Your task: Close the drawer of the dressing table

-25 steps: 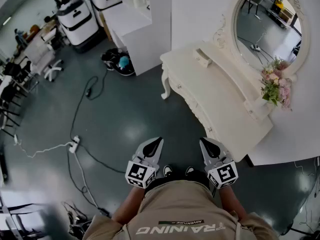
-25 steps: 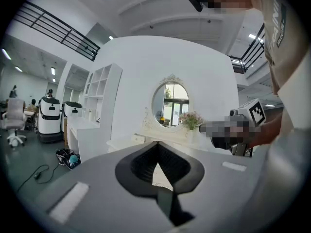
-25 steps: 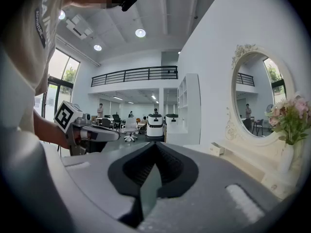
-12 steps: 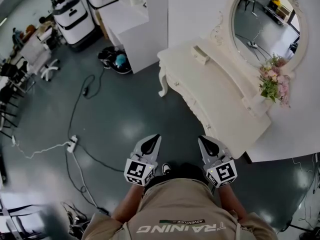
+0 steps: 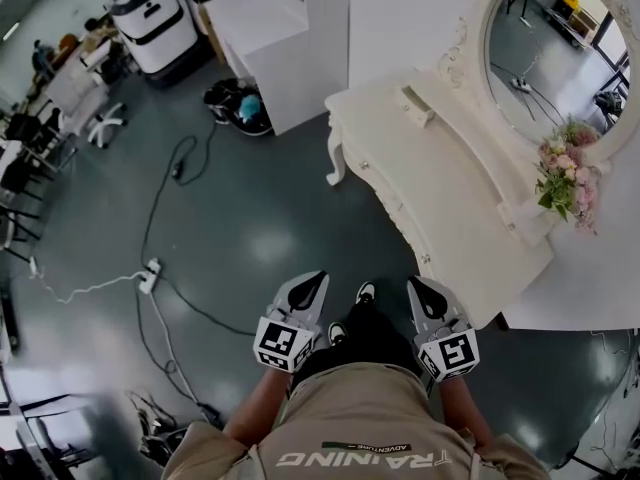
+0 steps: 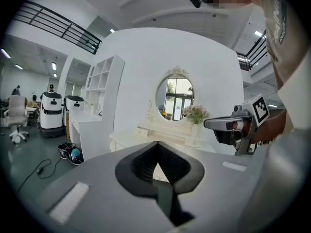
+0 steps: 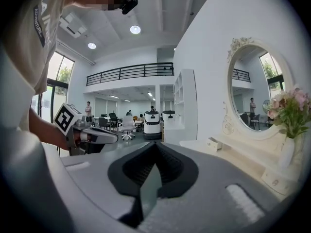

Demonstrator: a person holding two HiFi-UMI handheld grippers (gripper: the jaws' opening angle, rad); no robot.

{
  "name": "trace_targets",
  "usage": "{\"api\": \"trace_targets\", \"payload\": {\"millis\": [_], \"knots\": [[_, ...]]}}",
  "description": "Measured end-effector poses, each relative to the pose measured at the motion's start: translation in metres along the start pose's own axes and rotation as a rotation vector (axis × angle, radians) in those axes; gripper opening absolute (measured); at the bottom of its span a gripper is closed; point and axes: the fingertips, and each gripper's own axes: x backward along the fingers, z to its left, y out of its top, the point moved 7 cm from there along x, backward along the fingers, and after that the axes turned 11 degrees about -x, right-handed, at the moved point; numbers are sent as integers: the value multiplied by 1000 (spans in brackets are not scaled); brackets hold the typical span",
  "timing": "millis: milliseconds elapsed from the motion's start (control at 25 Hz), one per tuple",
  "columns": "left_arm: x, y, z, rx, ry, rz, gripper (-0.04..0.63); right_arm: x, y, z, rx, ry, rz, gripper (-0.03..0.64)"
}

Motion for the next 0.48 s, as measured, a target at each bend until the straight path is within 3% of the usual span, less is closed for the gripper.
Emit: {"api": "trace_targets", "payload": {"millis": [280, 480], "knots": [[-29, 24, 36, -12, 24, 30, 18, -54, 16, -23, -46, 71, -17, 2], [-75, 52, 65, -15, 32, -9, 18, -97, 45, -55, -20, 102, -69, 2]]}}
